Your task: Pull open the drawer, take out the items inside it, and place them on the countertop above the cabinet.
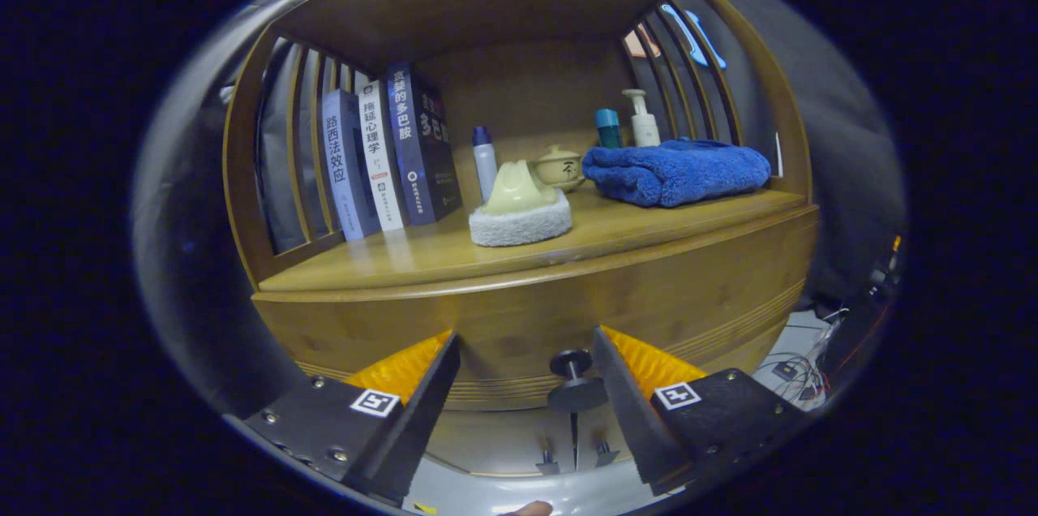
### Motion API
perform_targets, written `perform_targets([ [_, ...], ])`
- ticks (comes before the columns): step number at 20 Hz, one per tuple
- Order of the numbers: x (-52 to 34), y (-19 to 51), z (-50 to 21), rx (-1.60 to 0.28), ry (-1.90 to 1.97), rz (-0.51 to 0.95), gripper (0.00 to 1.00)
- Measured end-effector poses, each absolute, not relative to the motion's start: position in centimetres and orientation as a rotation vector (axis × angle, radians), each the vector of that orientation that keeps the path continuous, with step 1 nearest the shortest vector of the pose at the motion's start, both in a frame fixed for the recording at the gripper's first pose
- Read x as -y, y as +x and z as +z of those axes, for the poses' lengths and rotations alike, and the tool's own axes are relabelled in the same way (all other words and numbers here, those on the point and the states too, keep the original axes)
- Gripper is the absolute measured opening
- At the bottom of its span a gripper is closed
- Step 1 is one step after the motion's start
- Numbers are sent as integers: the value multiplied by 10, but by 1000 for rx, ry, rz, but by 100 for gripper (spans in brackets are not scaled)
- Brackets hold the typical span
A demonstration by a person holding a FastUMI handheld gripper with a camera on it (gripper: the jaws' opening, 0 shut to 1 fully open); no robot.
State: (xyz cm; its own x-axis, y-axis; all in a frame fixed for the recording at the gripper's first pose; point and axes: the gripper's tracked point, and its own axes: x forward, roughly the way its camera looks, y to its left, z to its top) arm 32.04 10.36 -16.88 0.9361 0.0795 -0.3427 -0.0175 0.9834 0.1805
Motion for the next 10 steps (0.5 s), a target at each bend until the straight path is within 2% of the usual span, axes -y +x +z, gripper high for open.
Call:
perform_targets([
  [7, -111, 317, -170, -382, 16, 55, 99],
  [10, -118, 308, -166, -372, -9, 104, 99],
])
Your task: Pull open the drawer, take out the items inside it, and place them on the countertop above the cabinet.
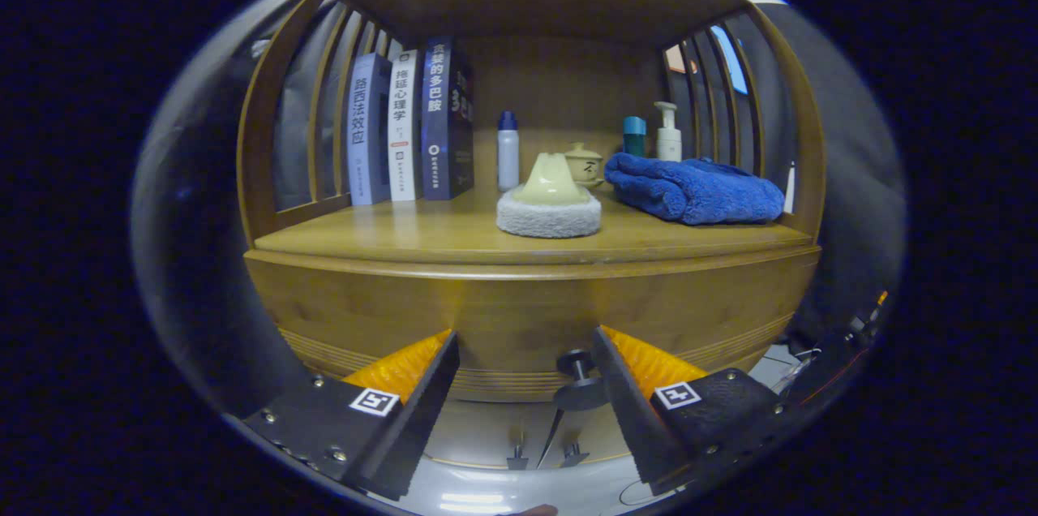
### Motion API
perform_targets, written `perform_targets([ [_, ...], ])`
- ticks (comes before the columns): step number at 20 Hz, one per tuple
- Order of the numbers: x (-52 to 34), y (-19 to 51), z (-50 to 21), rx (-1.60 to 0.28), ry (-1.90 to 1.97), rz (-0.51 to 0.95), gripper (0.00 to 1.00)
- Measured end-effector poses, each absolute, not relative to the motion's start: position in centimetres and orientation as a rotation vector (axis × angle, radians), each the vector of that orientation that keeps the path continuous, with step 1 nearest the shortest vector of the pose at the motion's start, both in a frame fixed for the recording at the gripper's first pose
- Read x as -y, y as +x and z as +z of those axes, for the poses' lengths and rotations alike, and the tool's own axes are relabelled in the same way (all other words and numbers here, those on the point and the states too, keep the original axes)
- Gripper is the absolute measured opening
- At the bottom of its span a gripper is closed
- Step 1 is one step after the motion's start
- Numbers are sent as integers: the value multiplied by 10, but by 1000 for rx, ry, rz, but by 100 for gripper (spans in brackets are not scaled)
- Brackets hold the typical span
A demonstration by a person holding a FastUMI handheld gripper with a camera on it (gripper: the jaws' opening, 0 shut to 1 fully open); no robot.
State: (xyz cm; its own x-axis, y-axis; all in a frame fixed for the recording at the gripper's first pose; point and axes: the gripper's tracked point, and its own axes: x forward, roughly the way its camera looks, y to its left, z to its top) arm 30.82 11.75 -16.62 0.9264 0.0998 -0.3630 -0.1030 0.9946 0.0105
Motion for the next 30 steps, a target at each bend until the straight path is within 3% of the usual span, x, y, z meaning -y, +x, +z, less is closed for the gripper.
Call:
perform_targets([
  [16, -1, 229, -138, -338, 23, -80, 99],
  [21, 25, 223, -107, -264, -1, -54, 98],
  [25, 54, 218, -105, -316, -60, 9, 91],
  [30, 85, 215, -108, -379, -104, 87, 91],
])
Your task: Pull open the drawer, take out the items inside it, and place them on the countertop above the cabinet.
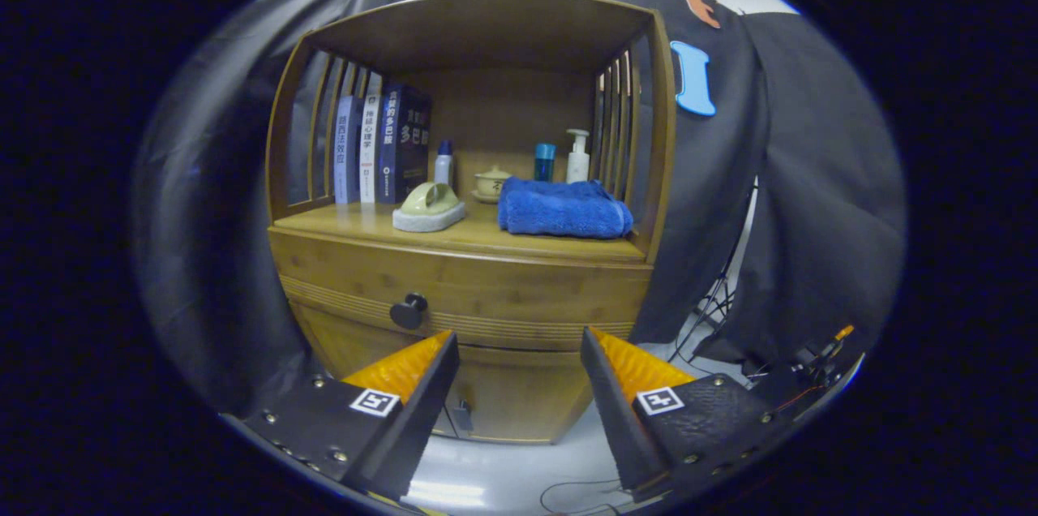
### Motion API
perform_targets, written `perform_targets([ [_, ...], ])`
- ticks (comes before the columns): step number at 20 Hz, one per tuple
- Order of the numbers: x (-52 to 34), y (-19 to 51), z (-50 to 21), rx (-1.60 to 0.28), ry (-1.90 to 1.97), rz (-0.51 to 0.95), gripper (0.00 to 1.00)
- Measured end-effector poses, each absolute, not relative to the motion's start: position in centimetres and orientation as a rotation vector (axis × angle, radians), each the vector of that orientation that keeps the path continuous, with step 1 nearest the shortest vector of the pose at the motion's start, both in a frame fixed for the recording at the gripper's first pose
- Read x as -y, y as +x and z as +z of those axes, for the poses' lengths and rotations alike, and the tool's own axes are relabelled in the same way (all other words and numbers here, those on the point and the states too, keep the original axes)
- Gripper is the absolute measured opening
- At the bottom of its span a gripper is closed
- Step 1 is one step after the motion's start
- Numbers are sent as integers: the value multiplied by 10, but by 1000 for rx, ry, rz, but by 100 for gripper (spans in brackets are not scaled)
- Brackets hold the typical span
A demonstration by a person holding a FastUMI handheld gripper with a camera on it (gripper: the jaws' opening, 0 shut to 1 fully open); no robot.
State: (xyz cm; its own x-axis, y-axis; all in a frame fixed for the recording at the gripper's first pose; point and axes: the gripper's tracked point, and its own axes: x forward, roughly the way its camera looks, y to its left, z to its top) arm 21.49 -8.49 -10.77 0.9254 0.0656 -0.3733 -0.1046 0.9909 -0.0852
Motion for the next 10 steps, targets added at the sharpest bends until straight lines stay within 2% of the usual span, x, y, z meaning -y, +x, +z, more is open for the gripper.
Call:
perform_targets([
  [10, 155, 221, -140, -493, -265, 247, 91],
])
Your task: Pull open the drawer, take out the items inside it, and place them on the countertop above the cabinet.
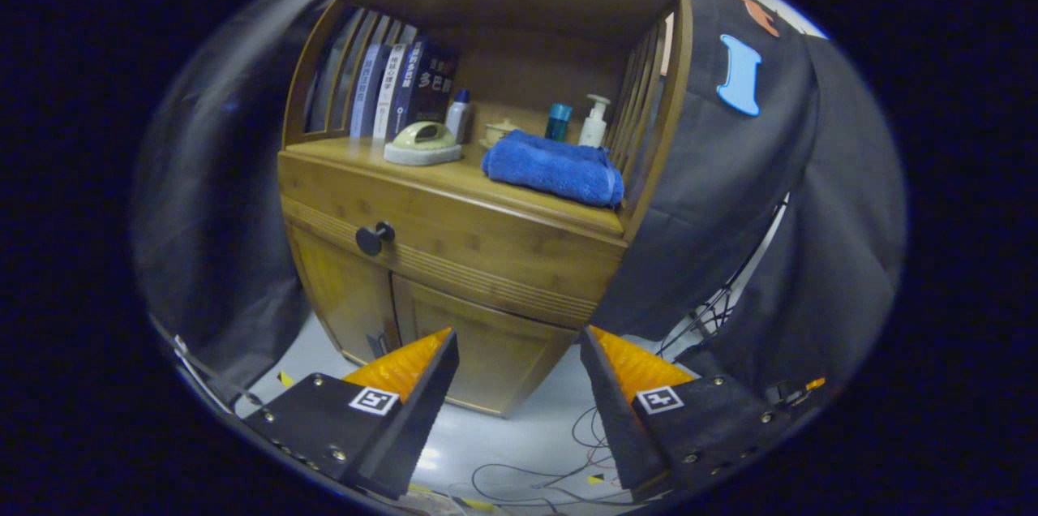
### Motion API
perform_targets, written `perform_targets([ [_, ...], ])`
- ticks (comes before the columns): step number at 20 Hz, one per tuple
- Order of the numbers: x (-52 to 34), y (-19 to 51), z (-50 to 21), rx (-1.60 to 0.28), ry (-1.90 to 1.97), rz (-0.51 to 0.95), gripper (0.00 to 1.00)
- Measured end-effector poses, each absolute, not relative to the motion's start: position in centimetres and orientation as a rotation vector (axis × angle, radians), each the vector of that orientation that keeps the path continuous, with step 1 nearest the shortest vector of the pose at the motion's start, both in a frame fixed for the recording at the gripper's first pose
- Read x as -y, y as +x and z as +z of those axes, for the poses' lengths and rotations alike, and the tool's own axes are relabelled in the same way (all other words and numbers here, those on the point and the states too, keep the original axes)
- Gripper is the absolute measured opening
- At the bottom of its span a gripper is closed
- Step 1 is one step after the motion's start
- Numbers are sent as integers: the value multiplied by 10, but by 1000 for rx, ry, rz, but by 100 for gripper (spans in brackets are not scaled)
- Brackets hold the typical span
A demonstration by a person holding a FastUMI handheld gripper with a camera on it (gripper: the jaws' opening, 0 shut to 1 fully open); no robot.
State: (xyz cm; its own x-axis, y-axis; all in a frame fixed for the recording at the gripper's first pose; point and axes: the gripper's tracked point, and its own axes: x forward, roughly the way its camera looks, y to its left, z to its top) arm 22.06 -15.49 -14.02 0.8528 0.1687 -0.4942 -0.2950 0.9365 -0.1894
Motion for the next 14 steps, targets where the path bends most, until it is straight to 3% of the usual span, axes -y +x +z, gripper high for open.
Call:
perform_targets([
  [14, 275, 229, -149, -353, -77, 152, 92],
])
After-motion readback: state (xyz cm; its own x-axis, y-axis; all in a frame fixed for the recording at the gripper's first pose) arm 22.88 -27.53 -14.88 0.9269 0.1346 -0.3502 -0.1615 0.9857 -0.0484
